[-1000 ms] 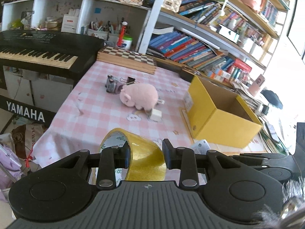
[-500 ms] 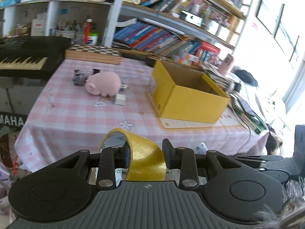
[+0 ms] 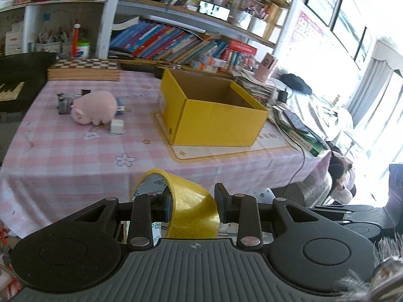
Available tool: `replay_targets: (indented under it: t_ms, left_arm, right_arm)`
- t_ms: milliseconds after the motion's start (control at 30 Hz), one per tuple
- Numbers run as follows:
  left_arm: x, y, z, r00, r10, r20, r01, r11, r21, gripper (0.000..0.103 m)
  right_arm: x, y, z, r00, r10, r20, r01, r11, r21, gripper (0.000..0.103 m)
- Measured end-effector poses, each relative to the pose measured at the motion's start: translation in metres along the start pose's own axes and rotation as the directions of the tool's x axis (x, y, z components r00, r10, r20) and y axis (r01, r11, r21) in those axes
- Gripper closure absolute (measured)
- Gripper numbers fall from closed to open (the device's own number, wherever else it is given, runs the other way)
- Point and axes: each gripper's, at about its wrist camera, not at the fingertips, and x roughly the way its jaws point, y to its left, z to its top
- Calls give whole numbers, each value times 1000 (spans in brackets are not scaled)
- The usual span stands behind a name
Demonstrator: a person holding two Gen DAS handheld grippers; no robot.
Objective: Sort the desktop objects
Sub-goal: 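Carry the tape roll and spray bottle with both grippers over the yellow box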
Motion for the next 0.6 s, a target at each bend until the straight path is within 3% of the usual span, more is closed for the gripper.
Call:
replay_targets:
  t_ms: [600]
  left_arm:
    - [25, -14, 11, 996, -83, -26, 84, 995, 54, 73]
  right_arm:
    - [-3, -16, 6, 997, -74, 16, 74, 997, 34, 70]
